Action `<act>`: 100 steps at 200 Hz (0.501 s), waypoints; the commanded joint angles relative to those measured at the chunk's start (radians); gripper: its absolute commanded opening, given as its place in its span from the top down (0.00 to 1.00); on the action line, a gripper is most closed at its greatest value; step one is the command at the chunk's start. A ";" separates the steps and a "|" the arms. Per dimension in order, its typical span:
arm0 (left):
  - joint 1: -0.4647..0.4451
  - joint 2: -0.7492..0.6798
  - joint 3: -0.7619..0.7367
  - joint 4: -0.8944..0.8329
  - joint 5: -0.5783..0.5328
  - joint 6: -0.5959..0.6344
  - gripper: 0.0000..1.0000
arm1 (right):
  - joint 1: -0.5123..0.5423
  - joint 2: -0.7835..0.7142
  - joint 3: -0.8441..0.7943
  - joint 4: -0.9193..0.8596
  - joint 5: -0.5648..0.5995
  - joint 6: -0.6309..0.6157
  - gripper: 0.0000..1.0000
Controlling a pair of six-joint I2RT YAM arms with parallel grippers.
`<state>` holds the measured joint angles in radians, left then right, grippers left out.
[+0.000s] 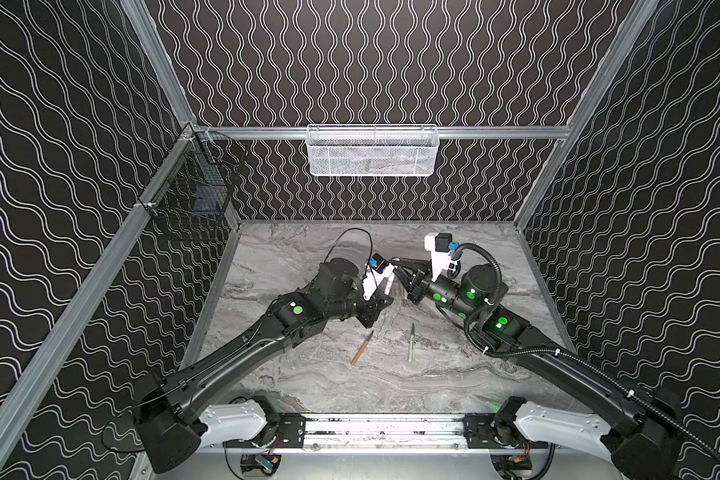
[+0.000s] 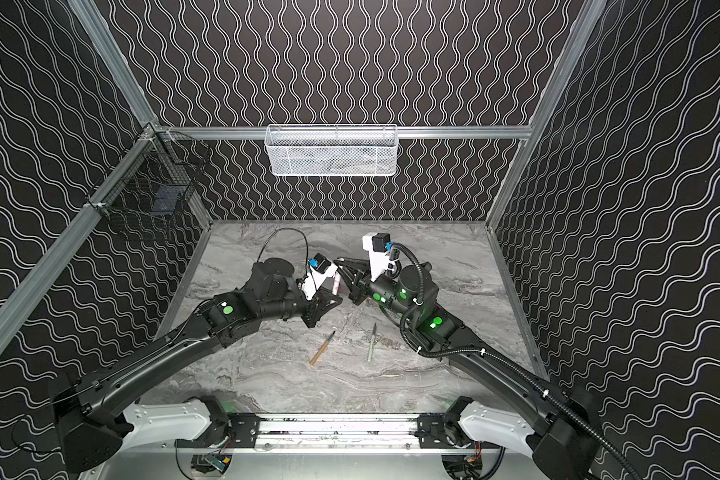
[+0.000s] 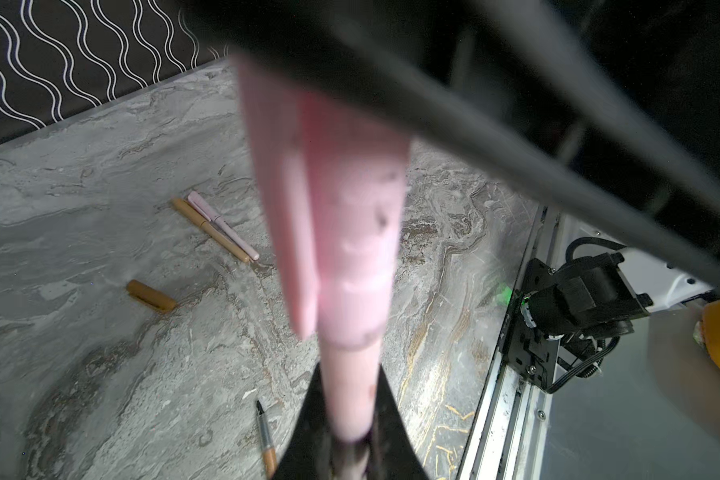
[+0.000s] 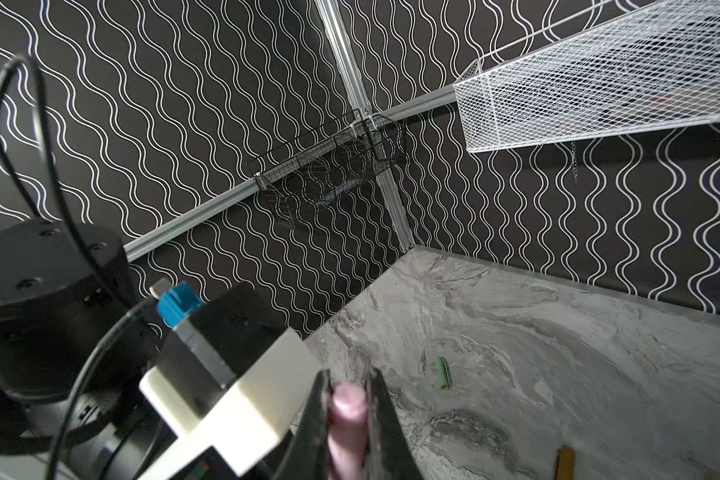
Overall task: Insert the pens into the pen caps
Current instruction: 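Lower the pink cap down over the pen tip with the right gripper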
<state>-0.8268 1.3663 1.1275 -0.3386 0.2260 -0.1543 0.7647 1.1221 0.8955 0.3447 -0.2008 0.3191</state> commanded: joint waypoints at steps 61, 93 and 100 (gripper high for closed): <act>-0.002 -0.012 -0.126 0.655 0.140 0.018 1.00 | 0.012 0.054 0.170 -0.333 -0.074 -0.094 0.86; -0.003 -0.033 -0.174 0.659 0.137 0.030 1.00 | 0.012 0.076 0.249 -0.380 -0.052 -0.119 0.77; -0.002 -0.035 -0.183 0.664 0.139 0.031 1.00 | 0.011 0.076 0.260 -0.387 -0.045 -0.121 0.74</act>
<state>-0.8246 1.3422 0.9638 0.0879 0.2649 -0.1795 0.7685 1.1820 1.1233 0.1097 -0.1978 0.2028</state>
